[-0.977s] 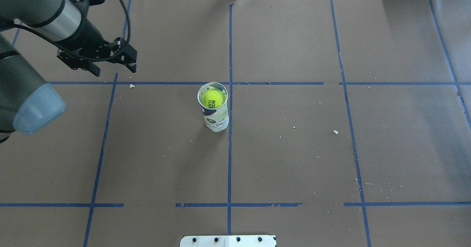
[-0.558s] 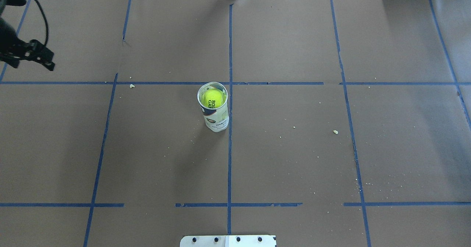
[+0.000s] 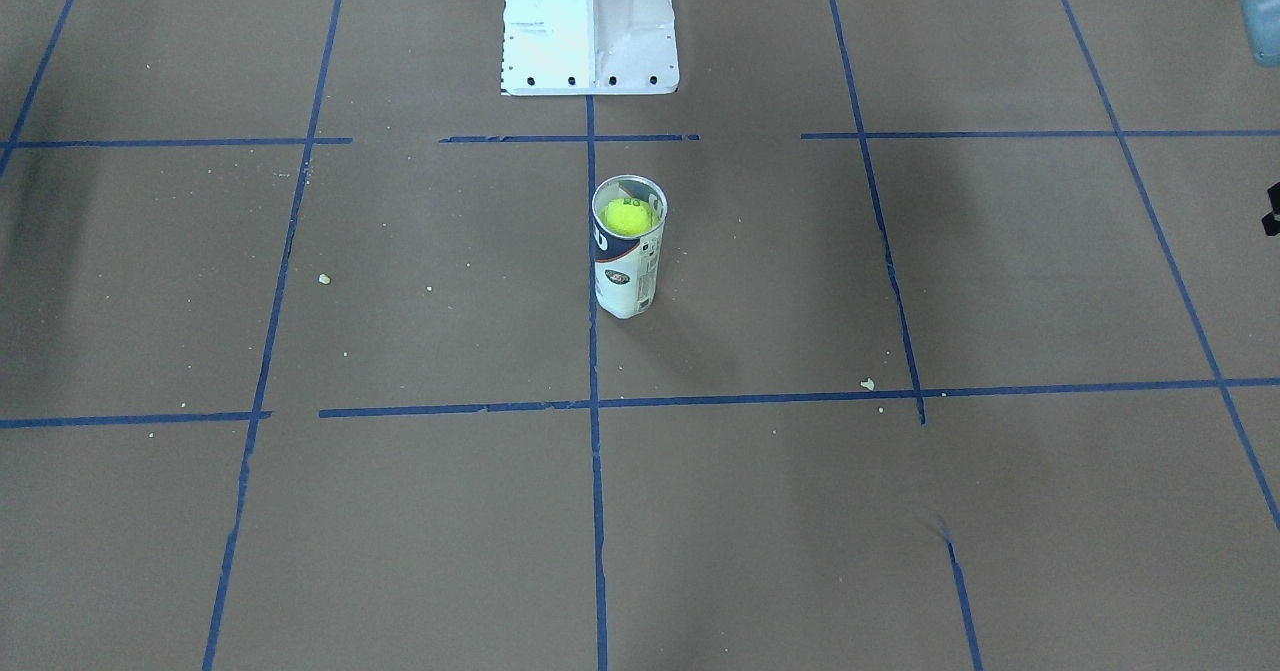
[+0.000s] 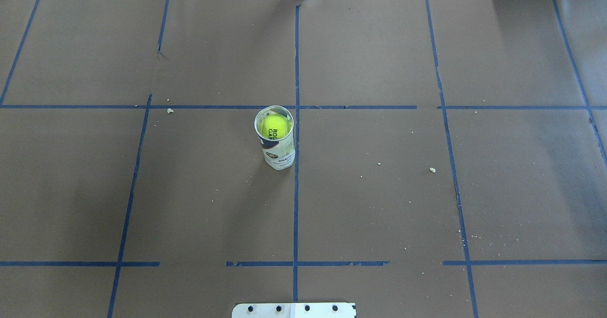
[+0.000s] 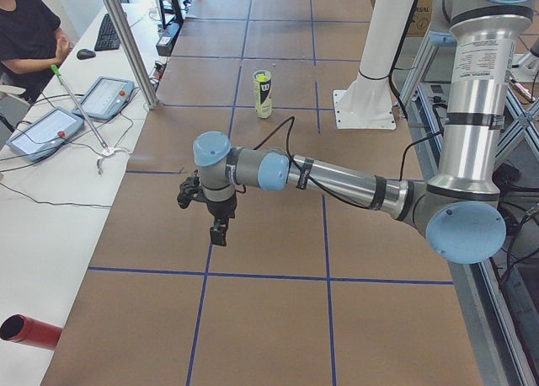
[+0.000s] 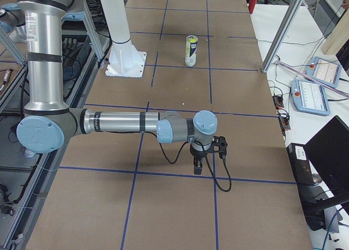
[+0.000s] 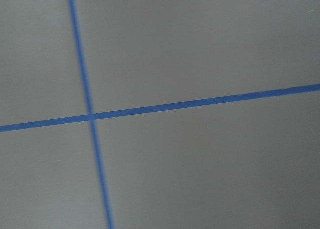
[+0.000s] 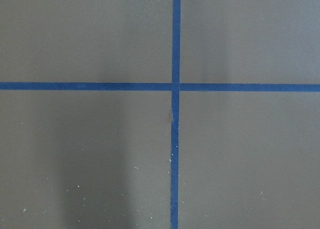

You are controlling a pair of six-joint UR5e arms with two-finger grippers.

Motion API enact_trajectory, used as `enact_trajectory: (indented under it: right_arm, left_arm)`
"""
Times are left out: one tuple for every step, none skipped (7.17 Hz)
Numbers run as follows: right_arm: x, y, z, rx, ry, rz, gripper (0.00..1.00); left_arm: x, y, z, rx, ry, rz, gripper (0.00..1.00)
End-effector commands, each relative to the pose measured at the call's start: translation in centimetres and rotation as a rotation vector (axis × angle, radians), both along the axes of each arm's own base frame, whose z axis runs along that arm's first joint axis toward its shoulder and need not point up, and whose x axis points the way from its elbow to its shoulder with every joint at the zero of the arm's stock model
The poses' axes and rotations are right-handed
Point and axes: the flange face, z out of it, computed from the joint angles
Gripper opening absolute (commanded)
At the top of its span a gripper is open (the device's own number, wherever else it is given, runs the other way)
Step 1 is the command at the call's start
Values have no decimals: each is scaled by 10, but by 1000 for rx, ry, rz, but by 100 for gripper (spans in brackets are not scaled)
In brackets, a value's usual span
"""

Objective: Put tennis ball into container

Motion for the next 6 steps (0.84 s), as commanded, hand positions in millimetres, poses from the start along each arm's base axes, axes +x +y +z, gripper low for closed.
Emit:
enact_trajectory:
  right_arm:
    - [0,0,0,0,0,0,100]
    - [0,0,0,0,0,0,100]
    - [0,0,0,0,0,0,100]
    - [0,0,0,0,0,0,100]
    - [0,0,0,0,0,0,100]
    - [0,0,0,0,0,0,100]
  left_arm:
    - [-54,12,67,-13,-7,-16,100]
    - [-59,14,79,-26,-7,-22,100]
    - [-60,18,97,-61,-5,-23,100]
    - [-59,20,100,-72,1,-24,100]
    - [-59,20,99,-70,1,-23,100]
    - [-59,20,98,-61,1,-11,100]
